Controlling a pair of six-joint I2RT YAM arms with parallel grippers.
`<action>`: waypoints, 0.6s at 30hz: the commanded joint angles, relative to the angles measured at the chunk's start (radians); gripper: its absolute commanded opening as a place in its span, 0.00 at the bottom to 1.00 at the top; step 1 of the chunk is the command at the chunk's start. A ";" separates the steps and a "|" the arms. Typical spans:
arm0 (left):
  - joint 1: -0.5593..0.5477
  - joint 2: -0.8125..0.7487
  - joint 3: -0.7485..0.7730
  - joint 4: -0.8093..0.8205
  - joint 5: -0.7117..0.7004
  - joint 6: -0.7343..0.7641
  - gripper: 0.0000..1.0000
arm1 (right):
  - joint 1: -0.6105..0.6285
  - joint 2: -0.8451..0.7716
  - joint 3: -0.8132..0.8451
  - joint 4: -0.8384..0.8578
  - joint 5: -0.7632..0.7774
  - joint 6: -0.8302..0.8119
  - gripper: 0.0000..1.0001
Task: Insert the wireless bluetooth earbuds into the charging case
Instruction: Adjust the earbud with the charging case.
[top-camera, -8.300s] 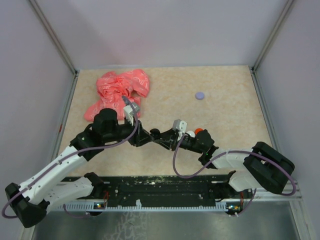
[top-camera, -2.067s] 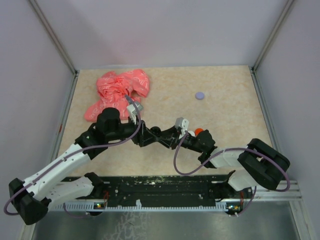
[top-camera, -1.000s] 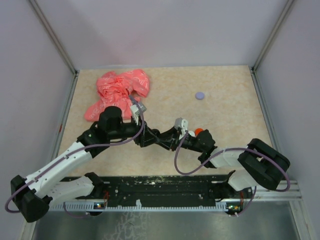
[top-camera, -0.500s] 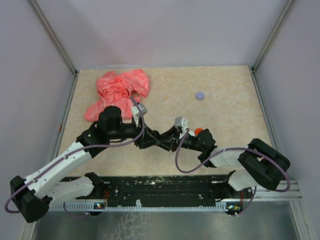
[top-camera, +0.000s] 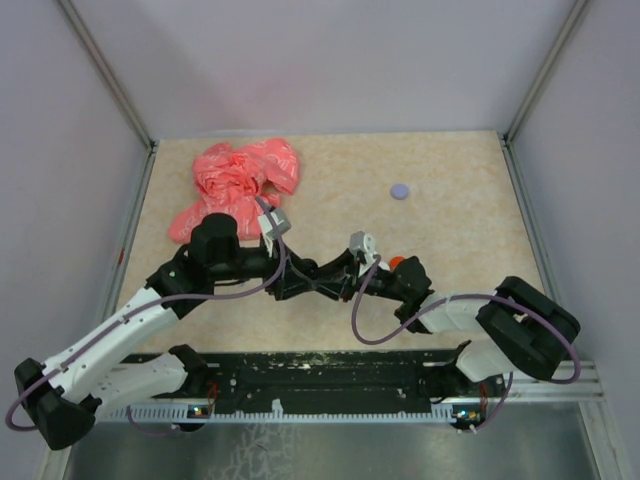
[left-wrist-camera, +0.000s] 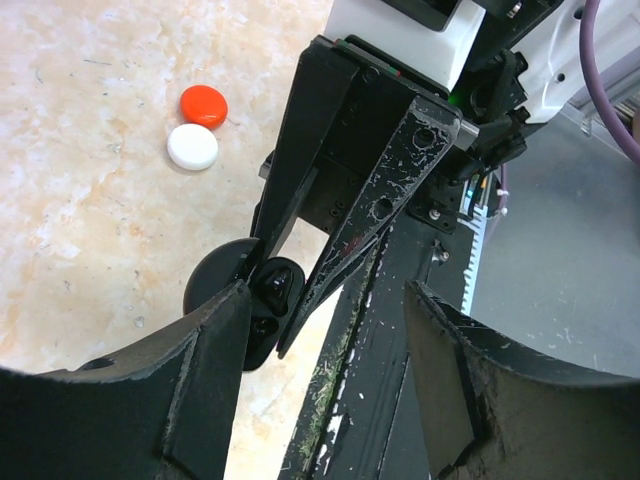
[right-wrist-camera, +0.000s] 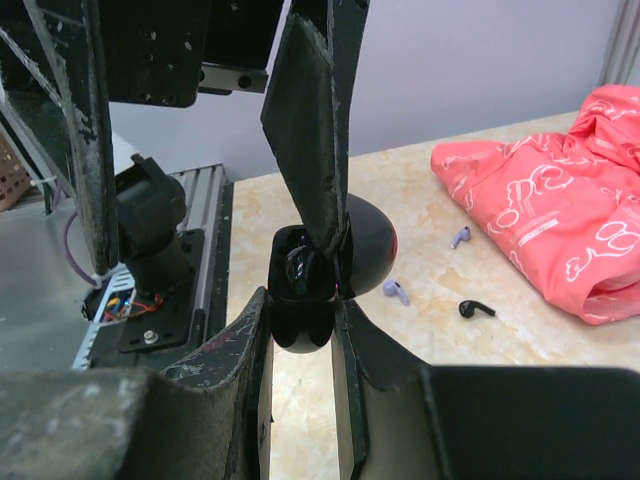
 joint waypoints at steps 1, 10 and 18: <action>0.000 -0.036 0.028 -0.019 -0.071 0.015 0.69 | 0.000 -0.013 0.047 0.087 -0.003 -0.037 0.00; -0.001 -0.071 -0.023 0.065 -0.158 -0.058 0.69 | -0.001 0.010 0.052 0.083 0.026 -0.071 0.00; -0.001 -0.216 -0.071 0.066 -0.271 -0.091 0.71 | -0.003 0.034 0.055 0.028 0.099 -0.155 0.00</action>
